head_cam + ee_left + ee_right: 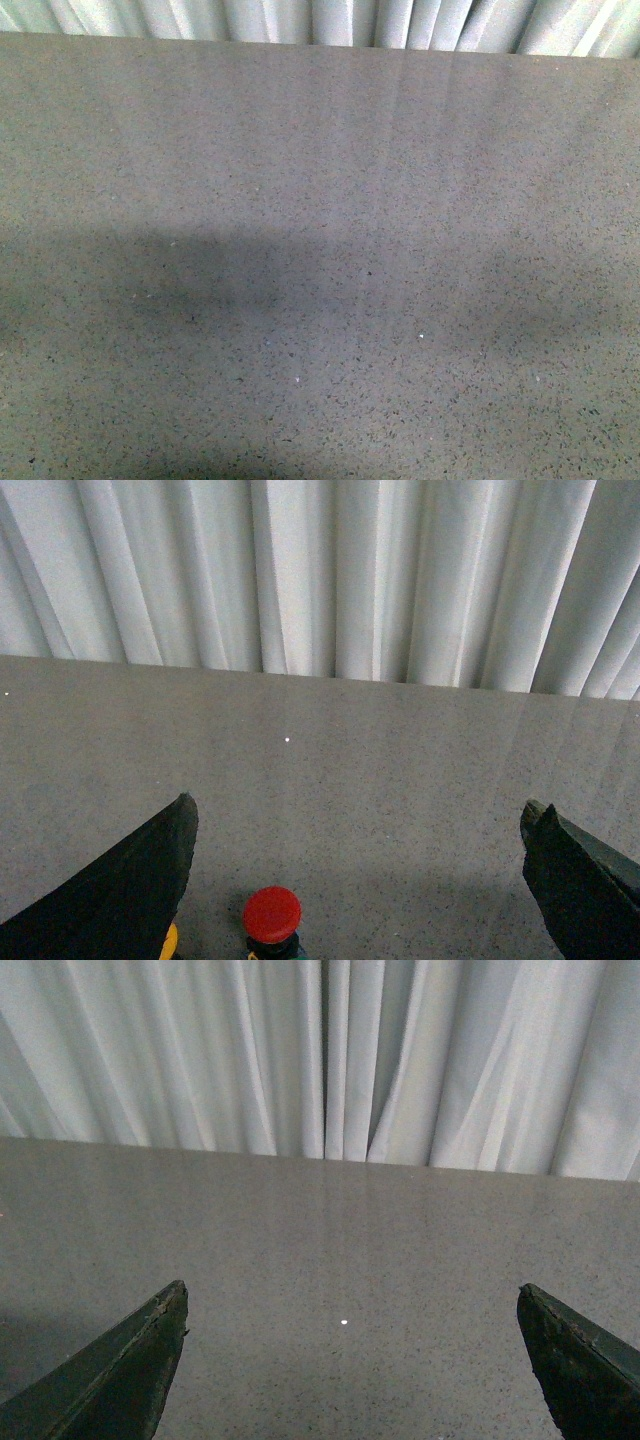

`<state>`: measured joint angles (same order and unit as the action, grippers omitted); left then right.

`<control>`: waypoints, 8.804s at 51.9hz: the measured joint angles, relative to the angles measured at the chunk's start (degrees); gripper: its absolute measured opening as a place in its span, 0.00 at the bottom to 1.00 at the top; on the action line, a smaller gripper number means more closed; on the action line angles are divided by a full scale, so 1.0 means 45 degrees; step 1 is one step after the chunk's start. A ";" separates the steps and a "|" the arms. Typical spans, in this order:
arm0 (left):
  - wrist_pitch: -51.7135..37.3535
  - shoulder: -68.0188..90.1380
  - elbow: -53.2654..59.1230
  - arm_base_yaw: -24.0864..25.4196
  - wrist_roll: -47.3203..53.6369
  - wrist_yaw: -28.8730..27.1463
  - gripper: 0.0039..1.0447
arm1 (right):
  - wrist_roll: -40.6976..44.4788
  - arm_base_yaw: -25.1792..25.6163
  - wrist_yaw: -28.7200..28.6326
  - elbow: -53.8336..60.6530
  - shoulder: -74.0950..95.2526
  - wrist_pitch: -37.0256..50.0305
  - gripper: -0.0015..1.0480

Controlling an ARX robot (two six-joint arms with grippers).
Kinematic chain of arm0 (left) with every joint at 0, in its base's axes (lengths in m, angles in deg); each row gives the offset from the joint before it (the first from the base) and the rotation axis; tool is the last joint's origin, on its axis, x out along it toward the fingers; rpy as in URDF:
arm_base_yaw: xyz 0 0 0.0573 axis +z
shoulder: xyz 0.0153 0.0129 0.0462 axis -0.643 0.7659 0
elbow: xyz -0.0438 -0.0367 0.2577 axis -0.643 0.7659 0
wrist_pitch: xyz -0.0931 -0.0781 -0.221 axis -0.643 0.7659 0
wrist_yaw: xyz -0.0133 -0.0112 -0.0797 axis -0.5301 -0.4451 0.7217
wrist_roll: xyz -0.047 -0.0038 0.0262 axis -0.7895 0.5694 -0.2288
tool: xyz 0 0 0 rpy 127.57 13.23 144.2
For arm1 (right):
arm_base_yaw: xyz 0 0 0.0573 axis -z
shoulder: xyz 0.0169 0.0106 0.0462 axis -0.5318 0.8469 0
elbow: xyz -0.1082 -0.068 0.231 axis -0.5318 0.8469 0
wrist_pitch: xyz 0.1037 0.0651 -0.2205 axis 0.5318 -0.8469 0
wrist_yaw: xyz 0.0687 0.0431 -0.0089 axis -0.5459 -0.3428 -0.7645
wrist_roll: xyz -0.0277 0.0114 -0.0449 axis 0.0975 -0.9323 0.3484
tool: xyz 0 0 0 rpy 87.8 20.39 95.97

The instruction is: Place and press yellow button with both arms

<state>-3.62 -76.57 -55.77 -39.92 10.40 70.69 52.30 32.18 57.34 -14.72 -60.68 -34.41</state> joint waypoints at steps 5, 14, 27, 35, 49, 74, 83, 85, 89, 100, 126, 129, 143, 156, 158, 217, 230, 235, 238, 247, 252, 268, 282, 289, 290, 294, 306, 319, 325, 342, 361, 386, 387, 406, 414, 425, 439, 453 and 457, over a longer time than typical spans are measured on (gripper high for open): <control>0.0000 0.0000 0.0000 0.0000 0.0000 0.0000 0.91 | 0.0000 0.0000 0.0000 0.0000 0.0000 0.0000 0.91; 0.0000 0.0000 0.0000 0.0000 0.0000 0.0000 0.91 | 0.0000 0.0000 0.0000 0.0000 0.0000 0.0000 0.91; 0.2351 0.1302 -0.0967 0.0534 -0.1064 0.1753 0.91 | 0.0000 0.0000 0.0010 0.0000 0.0000 -0.0005 0.91; 0.0996 0.6081 -0.2249 0.1413 -0.1642 0.2025 0.91 | 0.0000 0.0000 -0.0010 0.0000 -0.0005 -0.0005 0.91; -0.5455 1.3070 -0.2866 0.3920 -0.0899 0.1705 0.91 | 0.0000 0.0000 -0.0015 0.0000 -0.0005 -0.0005 0.91; -0.9481 1.8064 -0.2778 0.5489 -0.0253 0.2021 0.91 | 0.0000 0.0000 -0.0015 0.0000 -0.0010 -0.0005 0.91; -1.0724 1.9768 -0.2769 0.5668 -0.0121 0.2069 0.91 | 0.0000 0.0000 -0.0015 0.0000 -0.0010 -0.0005 0.91; -1.0928 2.0113 -0.2769 0.5688 -0.0117 0.2089 0.91 | 0.0000 0.0000 -0.0015 0.0000 -0.0010 -0.0005 0.91; -1.1268 2.0643 -0.2778 0.5707 -0.0097 0.2089 0.91 | 0.0000 0.0000 -0.0015 0.0000 -0.0010 -0.0005 0.91; -1.1749 2.1575 -0.2977 0.5785 -0.0024 0.2055 0.91 | 0.0000 0.0000 -0.0015 0.0000 -0.0010 -0.0005 0.91; -1.2507 2.2741 -0.3405 0.5804 0.0155 0.1972 0.75 | 0.0000 0.0000 -0.0015 0.0000 -0.0010 -0.0005 0.91; -1.2531 2.2780 -0.3410 0.5804 0.0175 0.1967 0.66 | 0.0000 0.0000 -0.0015 0.0005 -0.0010 -0.0005 0.91; -1.2585 2.2799 -0.3410 0.5833 0.0219 0.1967 0.34 | 0.0000 0.0000 -0.0015 0.0000 -0.0010 -0.0005 0.91; -1.2046 2.2362 -0.3434 0.6110 0.0549 0.2210 0.33 | 0.0000 0.0000 -0.0015 0.0000 -0.0010 -0.0005 0.91; -1.1876 2.2197 -0.3458 0.6193 0.0612 0.2297 0.33 | 0.0000 0.0000 -0.0015 0.0000 -0.0010 -0.0005 0.91; -1.0729 2.4174 -0.7310 -0.6348 -0.0996 -0.0967 0.33 | 0.0000 0.0000 -0.0015 0.0000 -0.0010 -0.0005 0.91; -1.1623 2.5126 -0.7213 -0.6902 -0.1350 -0.1336 0.33 | 0.0000 0.0000 -0.0015 0.0000 -0.0010 -0.0005 0.91; -1.1720 2.5179 -0.7145 -0.7048 -0.1520 -0.1336 0.47 | 0.0000 0.0000 -0.0015 0.0000 -0.0010 -0.0005 0.91; -1.1730 2.5194 -0.7087 -0.7111 -0.1564 -0.1331 0.56 | 0.0000 0.0000 -0.0015 0.0000 -0.0010 -0.0005 0.91; -1.1438 2.4548 -0.6810 -0.7077 -0.1919 -0.1253 0.85 | 0.0000 0.0000 -0.0015 0.0000 -0.0010 -0.0005 0.91; -1.1026 2.3416 -0.6645 -0.6693 -0.2176 -0.1030 0.93 | 0.0000 0.0000 -0.0015 0.0000 -0.0010 -0.0005 0.91; -1.0423 1.8603 -0.5989 -0.2905 -0.2725 -0.0058 0.86 | 0.0000 0.0000 -0.0010 0.0000 -0.0010 -0.0005 0.91; -1.2065 1.5256 -0.3269 -0.1219 -0.0491 -0.1205 0.46 | -0.0005 0.0000 -0.0015 0.0000 -0.0005 -0.0010 0.91; -1.1774 1.4265 -0.2458 -0.1001 -0.0296 -0.0976 0.26 | -0.1015 -0.0058 -0.1025 -0.1923 0.3857 -0.2788 0.91; -1.1710 1.4105 -0.2331 -0.0976 -0.0272 -0.0937 0.22 | -0.1005 -0.0194 -0.1005 -0.2229 0.4775 -0.2565 0.91; -1.1453 1.3527 -0.1967 -0.0607 -0.0223 -0.0223 0.10 | -0.0588 -0.0748 -0.0835 -0.3162 0.7810 -0.0903 0.91; -1.1055 1.1638 -0.0685 -0.0073 -0.0165 0.0000 0.01 | 0.2438 -0.3376 -0.1185 -0.6810 1.7714 0.4007 0.91; -0.9258 0.9437 -0.0136 -0.0053 -0.0165 0.0005 0.01 | 0.4002 -0.5149 -0.1540 -0.9782 2.1755 0.4153 0.91; -0.8179 0.8247 -0.0005 -0.0053 -0.0160 0.0000 0.01 | 0.4051 -0.5717 -0.1598 -1.0695 2.2493 0.4201 0.87; -0.5974 0.5829 0.0000 -0.0053 -0.0160 0.0000 0.01 | 0.3730 -0.6513 -0.1967 -1.1642 2.3450 0.3755 0.36; -0.4095 0.3876 0.0000 -0.0053 -0.0160 0.0005 0.01 | 0.2686 -0.6494 -0.2399 -1.1992 2.4120 0.3589 0.01; -0.2361 0.2127 0.0000 -0.0053 -0.0160 0.0005 0.01 | 0.2511 -0.6421 -0.2273 -1.2546 2.4863 0.2317 0.01; -0.2283 0.2059 0.0000 -0.0053 -0.0160 0.0005 0.01 | 0.2516 -0.6407 -0.2302 -1.2551 2.4912 0.2380 0.01; 0.0000 0.0005 -0.0005 -0.0034 -0.0160 -0.0005 0.01 | 0.1020 -0.5683 -0.2812 -1.1880 2.4149 0.3793 0.01; 0.0000 0.0005 -0.0005 -0.0034 -0.0160 0.0005 0.01 | -0.0233 -0.4342 -0.2963 -1.1142 2.2003 0.4867 0.01; 0.0000 0.0005 -0.0005 -0.0034 -0.0160 0.0000 0.01 | -0.0729 -0.2681 -0.2701 -0.8442 1.8331 0.5848 0.14; 0.0000 0.0005 -0.0005 -0.0034 -0.0160 0.0005 0.01 | -0.0063 -0.2055 0.1904 -0.4056 1.5742 1.1356 0.01; 0.0005 0.0005 -0.0005 -0.0034 -0.0160 0.0005 0.01 | -0.0049 -0.1370 0.1292 -0.2288 1.3697 1.1113 0.01; 0.0005 0.0005 -0.0005 -0.0034 -0.0160 0.0005 0.01 | -0.0049 -0.1175 0.1098 -0.1807 1.2983 1.0826 0.01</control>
<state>-3.60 -76.55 -55.79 -40.07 9.68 70.71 52.08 26.89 62.28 -22.86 -2.26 14.31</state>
